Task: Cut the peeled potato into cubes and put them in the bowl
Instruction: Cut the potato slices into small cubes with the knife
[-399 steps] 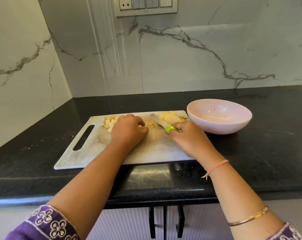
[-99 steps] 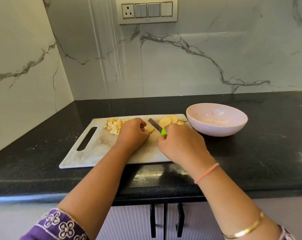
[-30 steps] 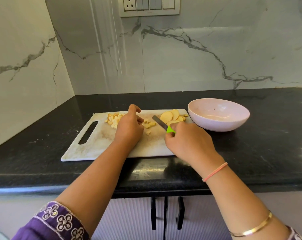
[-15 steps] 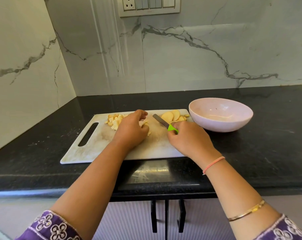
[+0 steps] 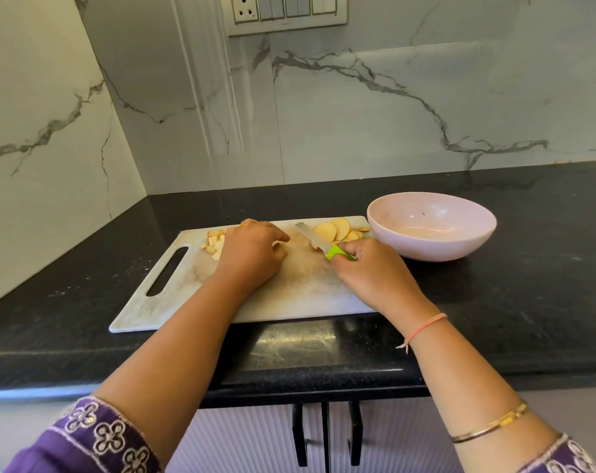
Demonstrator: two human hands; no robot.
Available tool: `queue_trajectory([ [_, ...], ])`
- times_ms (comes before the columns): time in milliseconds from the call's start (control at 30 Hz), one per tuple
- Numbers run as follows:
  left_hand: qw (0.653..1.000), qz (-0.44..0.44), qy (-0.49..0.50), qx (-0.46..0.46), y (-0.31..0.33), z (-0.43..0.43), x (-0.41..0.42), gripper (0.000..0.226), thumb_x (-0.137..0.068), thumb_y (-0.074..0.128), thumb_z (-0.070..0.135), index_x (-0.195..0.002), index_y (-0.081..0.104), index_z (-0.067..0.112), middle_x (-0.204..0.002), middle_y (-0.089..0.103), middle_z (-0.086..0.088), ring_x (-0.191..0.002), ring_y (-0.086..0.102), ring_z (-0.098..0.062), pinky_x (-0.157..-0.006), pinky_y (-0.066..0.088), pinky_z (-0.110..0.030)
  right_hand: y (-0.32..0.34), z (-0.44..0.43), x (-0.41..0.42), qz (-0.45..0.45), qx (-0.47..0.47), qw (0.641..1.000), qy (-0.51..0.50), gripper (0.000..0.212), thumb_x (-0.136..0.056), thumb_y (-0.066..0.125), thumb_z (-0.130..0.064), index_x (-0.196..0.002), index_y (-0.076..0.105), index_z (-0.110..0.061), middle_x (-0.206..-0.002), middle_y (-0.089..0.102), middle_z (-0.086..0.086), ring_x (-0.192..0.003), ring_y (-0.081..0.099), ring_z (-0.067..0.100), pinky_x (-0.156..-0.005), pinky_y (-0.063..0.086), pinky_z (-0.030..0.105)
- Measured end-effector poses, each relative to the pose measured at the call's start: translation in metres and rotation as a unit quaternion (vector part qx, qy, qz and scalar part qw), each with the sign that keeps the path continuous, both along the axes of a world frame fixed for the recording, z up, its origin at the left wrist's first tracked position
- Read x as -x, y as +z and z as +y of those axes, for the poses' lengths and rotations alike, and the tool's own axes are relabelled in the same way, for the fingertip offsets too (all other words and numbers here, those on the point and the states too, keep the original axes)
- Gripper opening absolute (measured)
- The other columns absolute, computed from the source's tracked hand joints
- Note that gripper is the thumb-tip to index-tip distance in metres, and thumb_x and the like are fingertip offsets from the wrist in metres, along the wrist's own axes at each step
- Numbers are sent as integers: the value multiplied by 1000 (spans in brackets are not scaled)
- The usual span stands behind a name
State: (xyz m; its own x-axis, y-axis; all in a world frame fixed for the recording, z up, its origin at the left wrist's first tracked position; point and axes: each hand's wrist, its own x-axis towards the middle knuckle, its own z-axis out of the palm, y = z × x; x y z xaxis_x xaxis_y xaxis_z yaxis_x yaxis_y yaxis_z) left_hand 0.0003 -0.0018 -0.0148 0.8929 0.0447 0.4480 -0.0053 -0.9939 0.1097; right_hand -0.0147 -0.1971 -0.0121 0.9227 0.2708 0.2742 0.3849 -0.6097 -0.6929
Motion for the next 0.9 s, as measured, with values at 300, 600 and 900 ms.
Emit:
queue_trajectory([
  [300,999,5,-5,-34,1,-3,-7,26,-93,50,32,-99,73,21,-97,71,4,-93,60,-15,-78,39,-25,-4,1,-3,-13,-20,999,-23,34,-92,50,-30,-108,65,-5,-77,67,14,-58,50,25,-54,35,30],
  [600,999,42,12,-17,4,14,-3,26,-93,48,19,-92,73,12,-93,70,-4,-87,61,-21,-73,45,-29,-3,1,-1,-17,15,1000,-17,31,-93,48,-31,-86,67,-8,-54,46,3,-49,37,15,-48,27,27],
  [900,994,103,0,-21,13,39,12,27,-97,50,24,-111,71,15,-110,69,-2,-98,60,-20,-89,48,-32,-3,1,0,-29,40,998,-27,33,-93,46,-32,-99,67,-8,-60,55,5,-52,43,16,-49,29,27],
])
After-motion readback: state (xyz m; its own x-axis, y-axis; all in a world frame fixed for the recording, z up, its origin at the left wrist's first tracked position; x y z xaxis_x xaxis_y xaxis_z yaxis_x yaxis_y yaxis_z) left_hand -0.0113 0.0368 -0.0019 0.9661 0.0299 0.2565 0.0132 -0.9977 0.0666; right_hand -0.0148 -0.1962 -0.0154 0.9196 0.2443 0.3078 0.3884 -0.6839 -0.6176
